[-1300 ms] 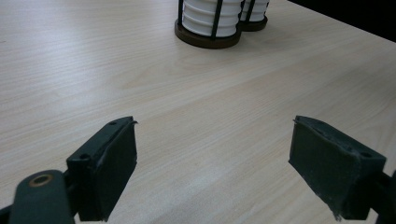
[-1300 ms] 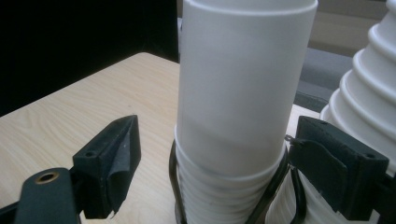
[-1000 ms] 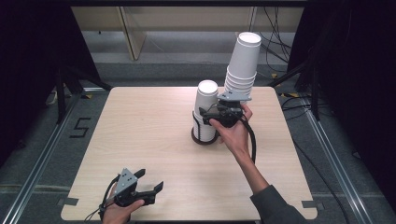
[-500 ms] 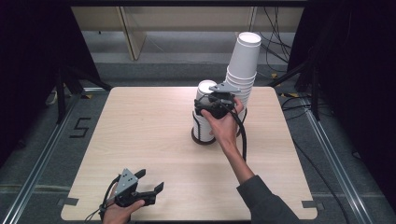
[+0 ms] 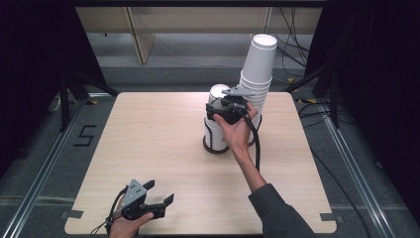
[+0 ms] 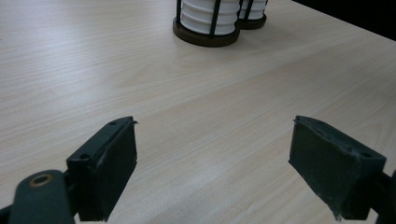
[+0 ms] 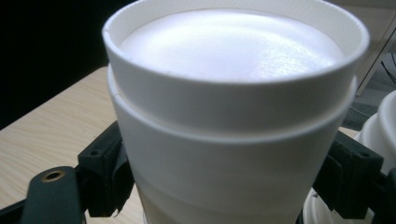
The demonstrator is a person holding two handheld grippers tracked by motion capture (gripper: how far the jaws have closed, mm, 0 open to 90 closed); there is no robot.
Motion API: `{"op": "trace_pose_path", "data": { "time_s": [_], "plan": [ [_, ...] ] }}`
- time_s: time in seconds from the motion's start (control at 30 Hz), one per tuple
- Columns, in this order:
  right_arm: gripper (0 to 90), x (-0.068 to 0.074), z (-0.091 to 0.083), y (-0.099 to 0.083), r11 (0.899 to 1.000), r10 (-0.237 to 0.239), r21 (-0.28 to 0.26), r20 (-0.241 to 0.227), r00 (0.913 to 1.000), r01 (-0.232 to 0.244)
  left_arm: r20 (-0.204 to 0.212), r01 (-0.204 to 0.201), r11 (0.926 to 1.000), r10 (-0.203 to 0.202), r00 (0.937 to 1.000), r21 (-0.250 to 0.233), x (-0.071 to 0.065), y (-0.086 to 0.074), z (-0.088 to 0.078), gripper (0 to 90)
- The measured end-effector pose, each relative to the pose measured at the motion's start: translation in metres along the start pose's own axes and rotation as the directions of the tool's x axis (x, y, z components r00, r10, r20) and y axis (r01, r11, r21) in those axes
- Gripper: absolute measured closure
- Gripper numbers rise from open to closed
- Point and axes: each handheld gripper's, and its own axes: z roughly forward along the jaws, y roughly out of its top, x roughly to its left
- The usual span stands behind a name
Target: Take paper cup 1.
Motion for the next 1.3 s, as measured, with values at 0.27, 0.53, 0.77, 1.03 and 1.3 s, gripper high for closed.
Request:
{"op": "trace_pose_path", "data": {
  "time_s": [0.27,0.53,0.77,1.03,1.3],
  "plan": [
    [19.0,0.007,-0.023,0.028,0.996,-0.034,-0.081,0.009,0.9994,0.035,-0.001,-0.006,1.0000,0.006,1.0000,0.007,-0.001,0.000,0.001,14.6],
    [19.1,0.008,-0.054,0.059,0.988,-0.030,-0.154,-0.026,0.9992,0.026,0.006,-0.009,0.9999,0.009,0.9999,0.011,-0.001,0.000,0.001,14.6],
    [19.1,0.003,-0.087,0.069,0.981,-0.050,-0.190,-0.078,0.9957,0.034,0.013,-0.009,0.9999,0.009,0.9999,0.009,-0.001,-0.001,0.001,14.6],
    [19.1,0.000,-0.117,0.037,0.985,-0.072,-0.165,-0.173,0.9823,0.043,0.012,-0.009,1.0000,0.009,0.9999,0.002,-0.002,0.000,0.002,14.6],
    [19.0,0.004,-0.125,-0.016,0.987,-0.122,-0.130,-0.243,0.9624,0.092,0.016,-0.010,0.9999,0.010,0.9998,-0.003,-0.002,-0.001,0.003,14.6]
  ]
}}
